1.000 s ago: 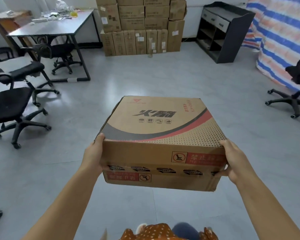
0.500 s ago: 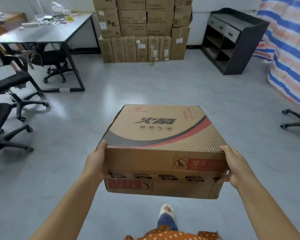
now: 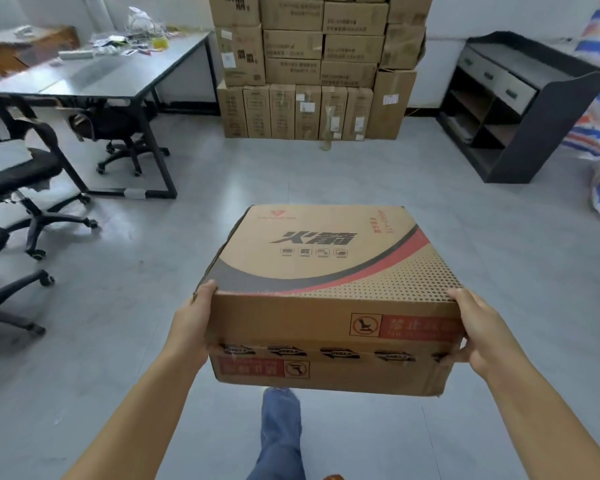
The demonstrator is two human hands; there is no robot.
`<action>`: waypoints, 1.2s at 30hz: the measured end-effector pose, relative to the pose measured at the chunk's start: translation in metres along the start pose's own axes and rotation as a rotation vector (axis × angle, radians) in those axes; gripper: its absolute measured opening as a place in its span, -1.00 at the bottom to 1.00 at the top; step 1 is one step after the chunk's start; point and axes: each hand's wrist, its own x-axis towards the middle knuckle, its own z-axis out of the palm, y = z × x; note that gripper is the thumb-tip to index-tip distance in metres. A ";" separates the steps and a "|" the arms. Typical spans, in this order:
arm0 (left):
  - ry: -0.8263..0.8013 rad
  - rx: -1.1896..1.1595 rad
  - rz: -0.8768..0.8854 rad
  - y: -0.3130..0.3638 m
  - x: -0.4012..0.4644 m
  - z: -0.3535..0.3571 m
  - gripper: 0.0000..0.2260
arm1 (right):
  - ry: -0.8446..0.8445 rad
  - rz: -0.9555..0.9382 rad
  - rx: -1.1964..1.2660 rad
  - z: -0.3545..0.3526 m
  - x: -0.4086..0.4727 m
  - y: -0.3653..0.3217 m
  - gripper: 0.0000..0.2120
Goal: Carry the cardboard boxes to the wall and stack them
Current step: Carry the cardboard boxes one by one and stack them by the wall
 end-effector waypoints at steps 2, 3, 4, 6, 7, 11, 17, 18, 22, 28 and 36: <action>-0.006 0.012 0.010 0.022 0.036 0.022 -0.73 | -0.001 -0.008 -0.009 0.021 0.037 -0.018 -0.81; -0.018 0.013 0.013 0.035 0.055 0.033 -0.73 | -0.004 -0.013 -0.013 0.031 0.055 -0.028 -0.80; -0.030 0.015 0.014 0.049 0.075 0.044 -0.73 | -0.001 -0.014 -0.014 0.042 0.074 -0.037 -0.79; -0.045 0.030 0.018 0.080 0.111 0.066 -0.73 | 0.007 -0.005 -0.009 0.063 0.110 -0.060 -0.77; -0.055 0.035 0.027 0.096 0.128 0.076 -0.73 | 0.006 -0.008 -0.007 0.074 0.129 -0.073 -0.76; -0.071 0.035 0.061 0.159 0.187 0.116 -0.74 | 0.010 -0.008 0.023 0.118 0.189 -0.122 -0.77; -0.073 0.094 0.089 0.227 0.268 0.168 -0.73 | 0.022 0.010 0.038 0.169 0.268 -0.177 -0.81; -0.075 0.093 0.080 0.236 0.283 0.177 -0.73 | 0.021 0.018 0.035 0.177 0.284 -0.186 -0.82; -0.061 0.081 0.064 0.267 0.334 0.223 -0.74 | 0.008 0.032 0.008 0.209 0.358 -0.217 -0.81; -0.012 0.027 0.076 0.330 0.422 0.308 -0.75 | -0.063 0.018 -0.030 0.255 0.493 -0.292 -0.77; 0.020 -0.049 0.152 0.432 0.522 0.417 -0.71 | -0.122 -0.123 -0.039 0.308 0.638 -0.429 -0.74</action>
